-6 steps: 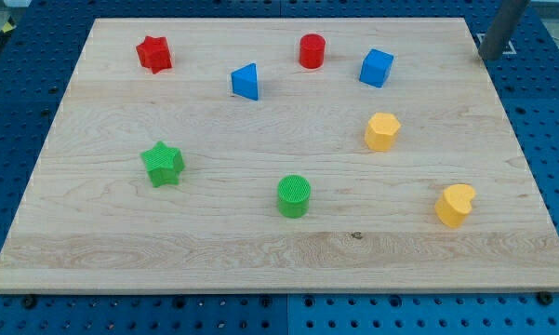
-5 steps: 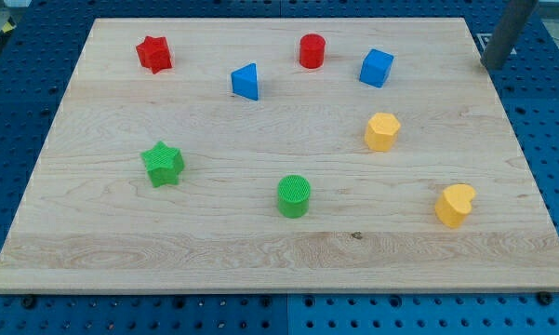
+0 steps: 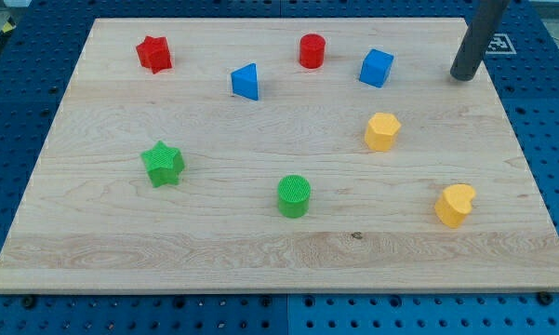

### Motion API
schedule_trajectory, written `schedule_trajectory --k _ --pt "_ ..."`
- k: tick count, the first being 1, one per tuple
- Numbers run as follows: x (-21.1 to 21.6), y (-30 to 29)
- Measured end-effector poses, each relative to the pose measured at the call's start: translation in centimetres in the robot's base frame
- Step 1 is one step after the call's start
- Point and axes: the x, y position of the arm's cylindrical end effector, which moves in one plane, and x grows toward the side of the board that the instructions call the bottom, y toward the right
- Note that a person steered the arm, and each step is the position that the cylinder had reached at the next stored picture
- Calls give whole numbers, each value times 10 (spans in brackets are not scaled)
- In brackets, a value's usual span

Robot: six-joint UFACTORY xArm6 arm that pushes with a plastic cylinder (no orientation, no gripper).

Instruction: Move the yellow heart to the bottom right corner of the board

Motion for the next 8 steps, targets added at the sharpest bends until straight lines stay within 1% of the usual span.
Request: schedule_trajectory --k 1,2,4,5,6,7,8 --pt "14 -4" --pt "49 -10" --pt "93 -62" --pt "125 -70" --pt "135 -109" --pt "161 -124" --pt "184 -124"
